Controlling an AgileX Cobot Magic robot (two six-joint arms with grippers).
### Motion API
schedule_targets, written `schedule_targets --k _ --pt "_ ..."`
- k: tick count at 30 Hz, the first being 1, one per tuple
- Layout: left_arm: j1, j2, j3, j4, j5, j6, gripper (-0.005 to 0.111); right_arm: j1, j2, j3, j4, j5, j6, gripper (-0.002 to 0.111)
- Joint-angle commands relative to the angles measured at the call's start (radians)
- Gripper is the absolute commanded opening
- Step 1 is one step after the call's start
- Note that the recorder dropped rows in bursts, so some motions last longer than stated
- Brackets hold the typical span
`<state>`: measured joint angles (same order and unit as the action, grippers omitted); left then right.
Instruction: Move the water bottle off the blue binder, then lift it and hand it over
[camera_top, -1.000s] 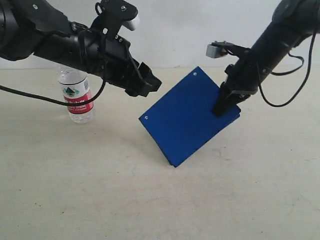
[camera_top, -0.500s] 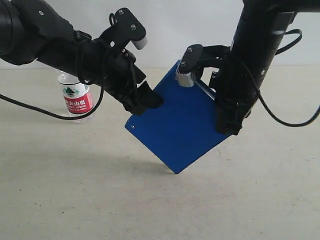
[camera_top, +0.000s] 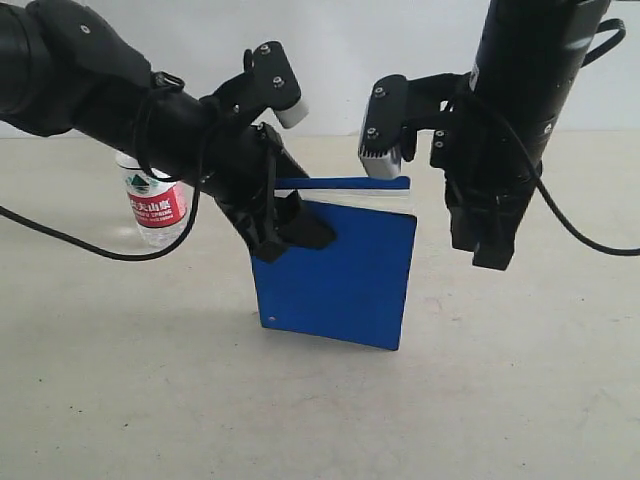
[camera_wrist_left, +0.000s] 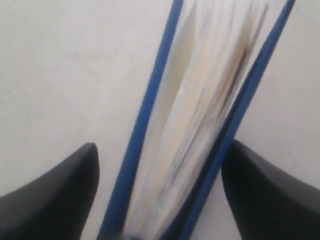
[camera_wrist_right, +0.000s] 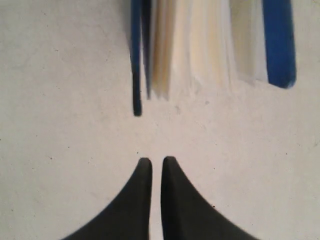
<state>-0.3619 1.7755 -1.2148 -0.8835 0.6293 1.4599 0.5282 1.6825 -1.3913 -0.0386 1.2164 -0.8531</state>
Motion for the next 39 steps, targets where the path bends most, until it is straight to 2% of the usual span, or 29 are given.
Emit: schedule_targets --k 1,10,14,17,20,24,28,33,39 --pt "-0.005 -0.005 0.001 -0.100 0.026 0.052 0.063 0.002 -0.012 0.006 -0.024 0.005 0.006 0.000" --pt "-0.005 0.058 0.004 -0.073 0.041 0.063 0.063 0.002 -0.012 0.006 -0.022 0.005 0.056 0.000" --pt "-0.005 0.096 0.004 -0.077 0.009 0.034 0.057 0.002 -0.012 0.006 -0.025 -0.005 0.158 0.000" --pt "-0.005 0.096 0.004 -0.075 -0.065 -0.036 0.037 0.002 -0.027 0.006 -0.055 -0.049 0.259 0.000" --pt "-0.005 0.082 0.004 -0.068 -0.114 -0.042 0.005 0.002 -0.076 0.006 -0.120 -0.101 0.356 0.000" --pt "-0.005 0.055 0.004 -0.023 -0.104 -0.070 0.004 0.000 -0.207 0.006 -0.252 -0.149 0.564 0.000" --pt "-0.005 -0.033 0.004 0.021 -0.070 -0.150 0.004 0.000 -0.432 0.006 -0.350 -0.199 0.721 0.000" --pt "-0.005 -0.227 0.004 0.097 -0.069 -0.263 0.004 0.000 -0.724 0.006 -0.366 -0.271 0.846 0.000" --pt "-0.007 -0.457 0.103 0.116 -0.050 -0.359 0.004 0.000 -1.050 0.006 -0.346 -0.193 0.912 0.000"
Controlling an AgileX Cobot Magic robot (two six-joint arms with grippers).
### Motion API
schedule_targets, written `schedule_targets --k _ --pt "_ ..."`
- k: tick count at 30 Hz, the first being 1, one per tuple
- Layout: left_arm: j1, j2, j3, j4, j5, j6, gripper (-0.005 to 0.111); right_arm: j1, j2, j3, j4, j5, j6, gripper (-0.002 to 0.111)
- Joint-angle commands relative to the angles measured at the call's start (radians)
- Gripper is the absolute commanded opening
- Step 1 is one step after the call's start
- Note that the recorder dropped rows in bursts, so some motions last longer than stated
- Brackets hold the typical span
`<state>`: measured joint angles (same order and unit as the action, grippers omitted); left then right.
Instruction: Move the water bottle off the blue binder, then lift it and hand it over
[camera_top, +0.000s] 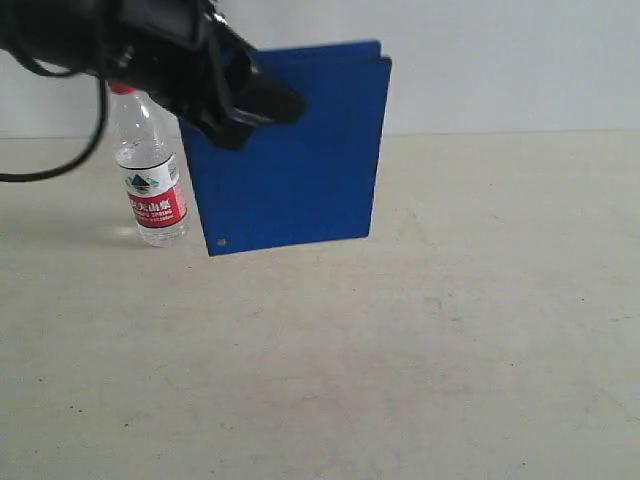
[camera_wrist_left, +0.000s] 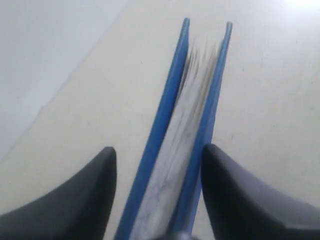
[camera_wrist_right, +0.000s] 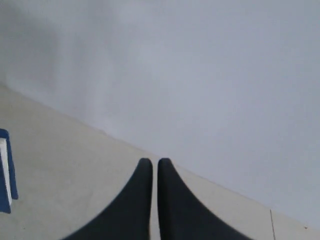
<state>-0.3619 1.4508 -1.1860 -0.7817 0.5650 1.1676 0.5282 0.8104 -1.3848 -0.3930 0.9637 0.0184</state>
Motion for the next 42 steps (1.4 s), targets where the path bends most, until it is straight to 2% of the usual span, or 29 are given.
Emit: schedule_targets --k 1,4,7,9,11,13,15,18,23,34,39,42 --pt "-0.007 -0.171 0.113 0.020 0.008 -0.100 0.004 0.000 -0.231 0.000 0.020 0.079 0.043 0.000" --pt "-0.009 -0.280 0.265 -0.021 -0.021 -0.159 0.004 0.000 -0.363 0.000 0.051 0.159 0.054 0.000" --pt "-0.036 -0.368 0.428 -0.195 -0.164 -0.118 0.004 0.000 -0.455 0.000 0.057 0.257 0.056 0.000" --pt "-0.082 -0.414 0.519 -0.406 -0.324 -0.002 0.004 0.000 -0.489 0.008 0.027 0.257 0.056 0.000" --pt "-0.133 -0.436 0.554 -0.663 -0.449 0.200 0.004 0.000 -0.518 0.048 0.007 0.257 0.065 0.000" --pt "-0.164 -0.441 0.551 -0.852 -0.495 0.397 0.004 0.000 -0.529 0.113 -0.016 0.257 0.065 0.000" --pt "-0.177 -0.437 0.523 -0.963 -0.457 0.541 0.004 0.000 -0.529 0.193 -0.020 0.257 0.070 0.000" --pt "-0.177 -0.424 0.463 -0.963 -0.436 0.551 0.004 0.000 -0.529 0.305 -0.020 0.257 0.103 0.000" --pt "-0.177 -0.416 0.374 -0.963 -0.615 0.522 0.004 0.000 -0.529 0.422 -0.020 0.178 0.196 0.000" --pt "-0.177 -0.420 0.348 -0.963 -0.645 0.527 0.005 0.000 -0.529 0.449 -0.020 0.167 0.215 0.000" --pt "-0.177 -0.420 0.348 -0.963 -0.648 0.531 0.018 0.000 -0.529 0.449 -0.022 0.169 0.215 0.000" --pt "-0.177 -0.420 0.348 -0.963 -0.668 0.531 0.030 0.000 -0.529 0.449 -0.029 0.169 0.215 0.000"
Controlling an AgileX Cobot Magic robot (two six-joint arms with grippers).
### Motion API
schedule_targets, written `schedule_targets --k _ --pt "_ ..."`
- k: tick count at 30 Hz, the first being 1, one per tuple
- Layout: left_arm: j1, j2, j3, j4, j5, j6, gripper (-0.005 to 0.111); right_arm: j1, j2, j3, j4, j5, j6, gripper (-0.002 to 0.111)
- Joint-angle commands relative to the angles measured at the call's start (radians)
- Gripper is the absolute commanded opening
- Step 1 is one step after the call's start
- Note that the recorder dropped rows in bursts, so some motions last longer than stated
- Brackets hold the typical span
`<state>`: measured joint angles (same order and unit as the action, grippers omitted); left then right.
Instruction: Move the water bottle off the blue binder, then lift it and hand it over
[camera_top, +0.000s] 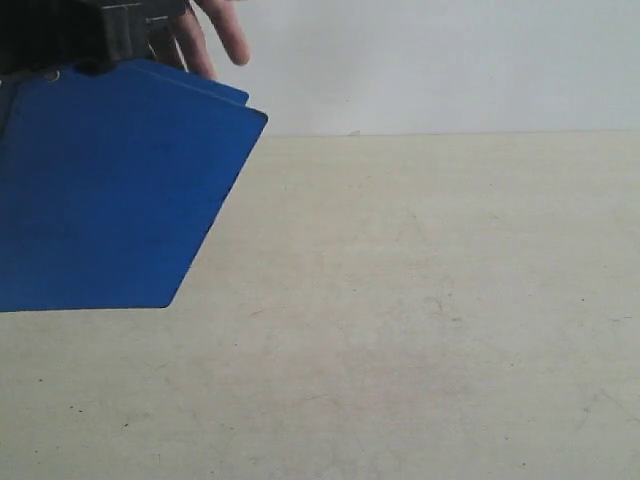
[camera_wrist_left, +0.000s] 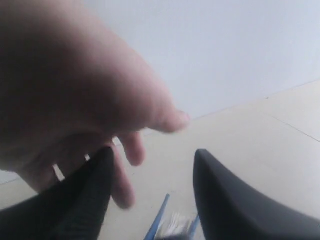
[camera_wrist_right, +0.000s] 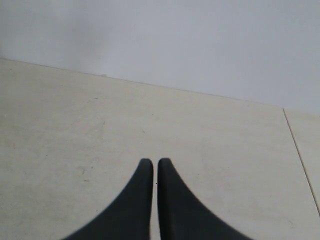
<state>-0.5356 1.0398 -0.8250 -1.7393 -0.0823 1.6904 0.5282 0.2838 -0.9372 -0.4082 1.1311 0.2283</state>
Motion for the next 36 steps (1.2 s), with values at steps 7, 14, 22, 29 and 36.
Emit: schedule_targets --k 7,14,22,29,36 --pt "-0.003 -0.009 -0.011 -0.005 -0.106 0.008 0.023 0.000 -0.002 0.002 -0.020 0.002 0.007 0.000" --pt "-0.003 -0.025 -0.056 0.043 -0.109 0.014 0.005 0.000 -0.002 0.002 -0.029 0.002 0.009 0.000" --pt "-0.003 -0.044 -0.087 0.106 -0.109 0.014 0.005 0.000 -0.002 0.002 -0.035 0.002 0.051 0.000" --pt "-0.003 -0.044 -0.084 0.105 -0.147 0.014 0.005 0.000 -0.002 0.002 -0.035 0.006 0.054 0.000" --pt "-0.003 -0.062 -0.084 0.105 -0.252 0.014 0.005 0.000 -0.002 0.002 -0.035 0.017 0.054 0.000"
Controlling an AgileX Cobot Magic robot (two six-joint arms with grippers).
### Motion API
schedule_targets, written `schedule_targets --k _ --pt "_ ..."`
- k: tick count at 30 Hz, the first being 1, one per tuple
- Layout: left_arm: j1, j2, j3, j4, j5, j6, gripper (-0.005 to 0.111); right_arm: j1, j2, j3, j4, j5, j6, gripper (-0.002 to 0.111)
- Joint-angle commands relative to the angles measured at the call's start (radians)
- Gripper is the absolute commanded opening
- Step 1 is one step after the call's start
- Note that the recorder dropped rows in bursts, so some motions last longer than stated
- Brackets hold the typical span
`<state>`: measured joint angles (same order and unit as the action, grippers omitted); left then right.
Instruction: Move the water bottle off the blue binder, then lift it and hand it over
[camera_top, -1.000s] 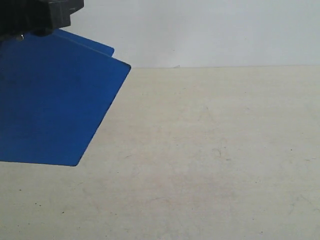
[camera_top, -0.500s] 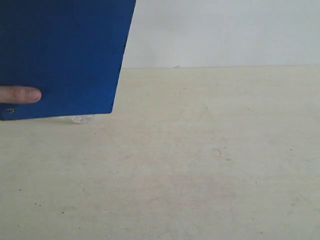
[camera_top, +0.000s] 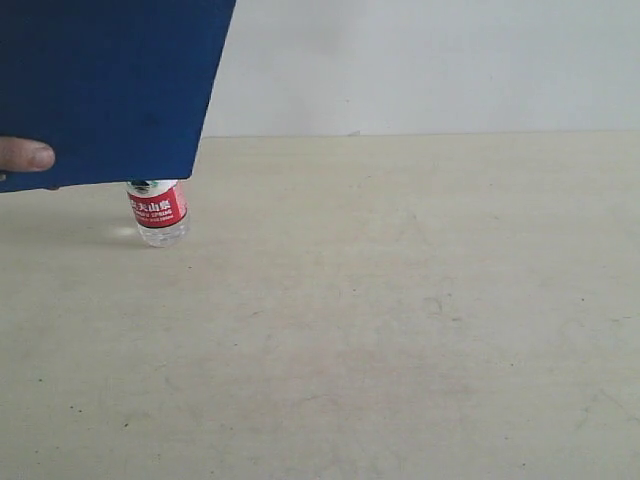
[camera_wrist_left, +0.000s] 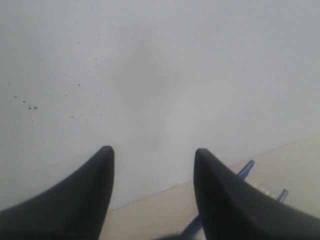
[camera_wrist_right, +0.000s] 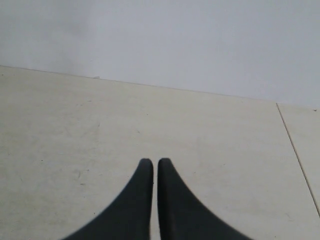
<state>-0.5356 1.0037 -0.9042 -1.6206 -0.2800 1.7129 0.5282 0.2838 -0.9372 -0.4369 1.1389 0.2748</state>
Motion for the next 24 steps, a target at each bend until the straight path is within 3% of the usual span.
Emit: schedule_targets --k 1,16,17,19,21,24 --pt "-0.003 -0.030 -0.004 -0.014 -0.054 -0.008 0.005 0.000 -0.002 0.002 -0.006 0.011 0.007 0.000" --pt "-0.003 -0.062 -0.004 -0.014 -0.054 -0.008 0.005 0.000 -0.002 0.002 -0.006 0.056 0.012 0.000" --pt "-0.003 -0.062 -0.004 -0.012 -0.054 -0.008 0.008 0.000 -0.002 0.002 -0.006 0.058 0.012 0.000" --pt "-0.003 -0.062 -0.004 -0.012 -0.054 -0.008 0.026 0.000 -0.002 0.002 -0.006 0.058 0.012 0.000" --pt "-0.003 -0.062 -0.004 -0.012 -0.054 -0.008 0.055 0.000 -0.002 0.002 -0.006 0.058 0.012 0.000" --pt "-0.003 -0.064 -0.020 0.126 -0.045 0.023 0.063 0.000 -0.002 0.002 -0.006 0.058 0.012 0.000"
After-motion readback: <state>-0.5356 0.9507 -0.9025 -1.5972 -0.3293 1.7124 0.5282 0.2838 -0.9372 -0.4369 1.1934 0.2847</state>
